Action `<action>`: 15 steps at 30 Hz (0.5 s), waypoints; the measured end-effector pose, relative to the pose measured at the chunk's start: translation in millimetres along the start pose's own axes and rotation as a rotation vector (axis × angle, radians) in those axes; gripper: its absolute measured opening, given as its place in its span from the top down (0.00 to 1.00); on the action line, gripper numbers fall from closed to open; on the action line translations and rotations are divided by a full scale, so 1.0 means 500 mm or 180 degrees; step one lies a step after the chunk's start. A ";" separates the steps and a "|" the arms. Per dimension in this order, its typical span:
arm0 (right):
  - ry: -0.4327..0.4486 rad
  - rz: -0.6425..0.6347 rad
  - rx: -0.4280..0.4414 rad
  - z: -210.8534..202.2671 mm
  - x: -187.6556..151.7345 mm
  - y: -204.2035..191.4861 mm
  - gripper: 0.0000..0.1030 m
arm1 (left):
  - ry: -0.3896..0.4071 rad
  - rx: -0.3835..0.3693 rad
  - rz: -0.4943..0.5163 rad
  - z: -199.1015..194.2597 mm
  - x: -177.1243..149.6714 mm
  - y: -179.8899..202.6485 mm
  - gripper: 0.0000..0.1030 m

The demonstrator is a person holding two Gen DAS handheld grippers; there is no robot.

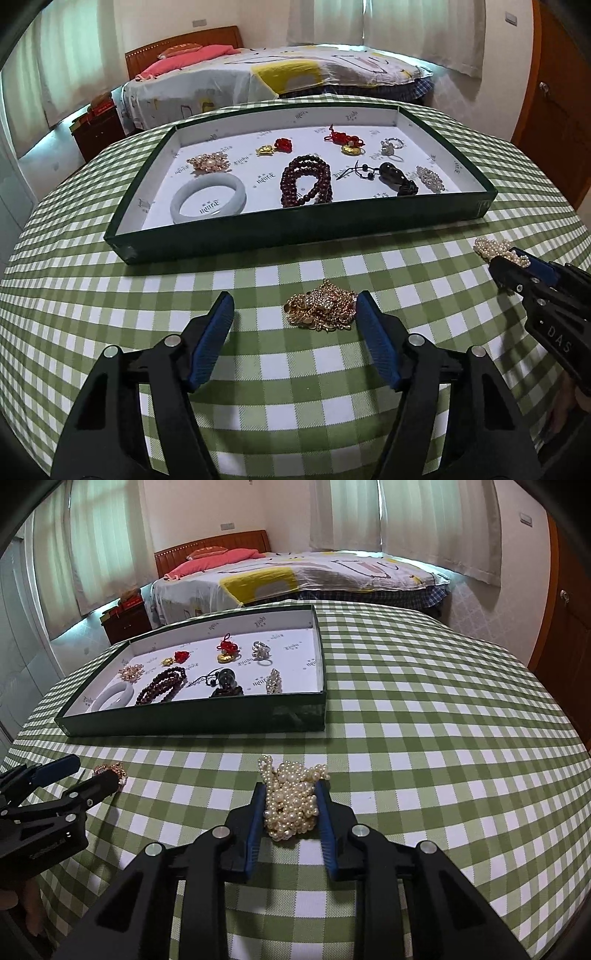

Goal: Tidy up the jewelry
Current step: 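Grasp the gold filigree brooch with the left tool while the right tool holds the pearls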

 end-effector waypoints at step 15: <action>-0.0001 -0.0005 -0.0004 0.000 0.000 -0.001 0.73 | 0.0064 -0.0373 0.0075 -0.014 -0.006 0.028 0.81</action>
Point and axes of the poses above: each gripper's, at about its wrist camera, not at the fingertips, and z roughly the way its jaws point, y to its right, x to its top, the point moved 10 cm from there along z, roughly the way its jaws point, and after that the axes turned 9 degrees about x, right-handed, at the moved point
